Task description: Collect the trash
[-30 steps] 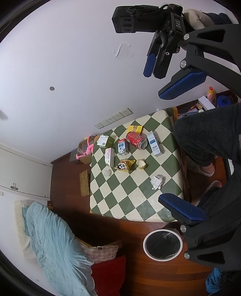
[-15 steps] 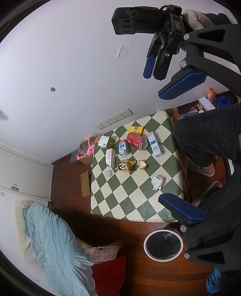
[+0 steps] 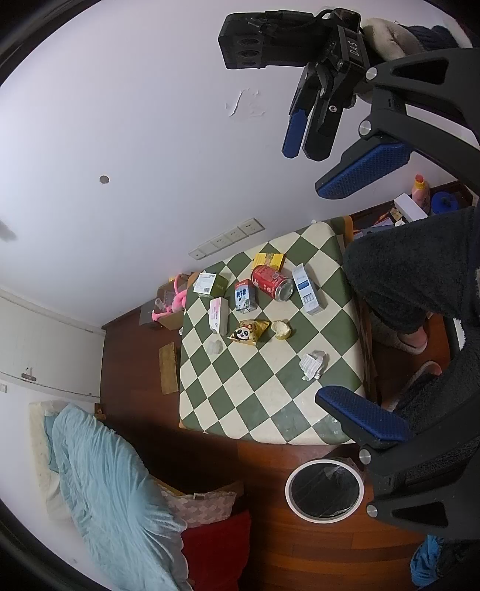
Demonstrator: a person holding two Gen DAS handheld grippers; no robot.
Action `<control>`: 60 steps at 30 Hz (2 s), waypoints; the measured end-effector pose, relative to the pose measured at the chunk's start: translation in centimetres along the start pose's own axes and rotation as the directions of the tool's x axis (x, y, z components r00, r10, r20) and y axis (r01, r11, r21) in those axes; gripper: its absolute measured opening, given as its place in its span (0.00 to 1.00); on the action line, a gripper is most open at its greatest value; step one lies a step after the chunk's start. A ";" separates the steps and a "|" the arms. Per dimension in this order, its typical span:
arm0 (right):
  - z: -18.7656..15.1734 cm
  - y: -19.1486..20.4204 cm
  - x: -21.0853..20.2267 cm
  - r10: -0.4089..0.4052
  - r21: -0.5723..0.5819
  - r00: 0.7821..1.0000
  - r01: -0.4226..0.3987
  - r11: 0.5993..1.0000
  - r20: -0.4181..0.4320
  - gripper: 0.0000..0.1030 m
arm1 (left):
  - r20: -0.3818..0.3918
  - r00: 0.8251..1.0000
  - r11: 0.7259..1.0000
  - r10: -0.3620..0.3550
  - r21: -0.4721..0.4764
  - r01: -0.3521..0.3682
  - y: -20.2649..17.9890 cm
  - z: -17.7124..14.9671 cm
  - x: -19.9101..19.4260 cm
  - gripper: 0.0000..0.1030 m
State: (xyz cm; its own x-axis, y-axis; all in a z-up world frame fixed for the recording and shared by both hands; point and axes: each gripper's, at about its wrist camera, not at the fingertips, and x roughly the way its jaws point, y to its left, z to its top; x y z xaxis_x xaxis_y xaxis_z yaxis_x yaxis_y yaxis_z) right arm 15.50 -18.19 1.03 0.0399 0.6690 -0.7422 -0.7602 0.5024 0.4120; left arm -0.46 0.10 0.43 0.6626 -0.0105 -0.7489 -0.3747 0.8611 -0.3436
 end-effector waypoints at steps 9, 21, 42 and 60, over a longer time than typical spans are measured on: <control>-0.1 0.3 0.0 -0.002 -0.002 1.000 0.002 1.000 0.001 1.00 | 0.000 1.000 1.000 -0.004 0.001 0.004 -0.2 0.1 0.0 1.00; 0.0 0.6 -0.1 -0.003 -0.005 1.000 0.003 1.000 0.004 1.00 | 0.000 1.000 1.000 -0.007 0.003 0.007 -0.4 0.2 0.0 1.00; 0.1 0.7 -0.1 0.000 -0.007 1.000 0.000 1.000 0.007 1.00 | 0.003 1.000 1.000 -0.010 0.005 0.010 -0.7 0.9 -0.2 1.00; 0.8 -6.9 4.1 -0.213 0.255 0.975 0.192 0.948 0.056 1.00 | -0.017 0.914 0.914 0.405 0.020 -0.405 3.7 3.1 13.2 1.00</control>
State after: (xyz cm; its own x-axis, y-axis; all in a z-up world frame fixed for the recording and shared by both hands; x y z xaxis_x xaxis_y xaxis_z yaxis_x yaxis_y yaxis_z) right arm 21.40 -18.49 -4.44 0.2373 0.5761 -0.7821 -0.5476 0.7444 0.3821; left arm 8.97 4.71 -8.97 0.4428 0.3305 -0.8335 -0.5975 0.8019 0.0005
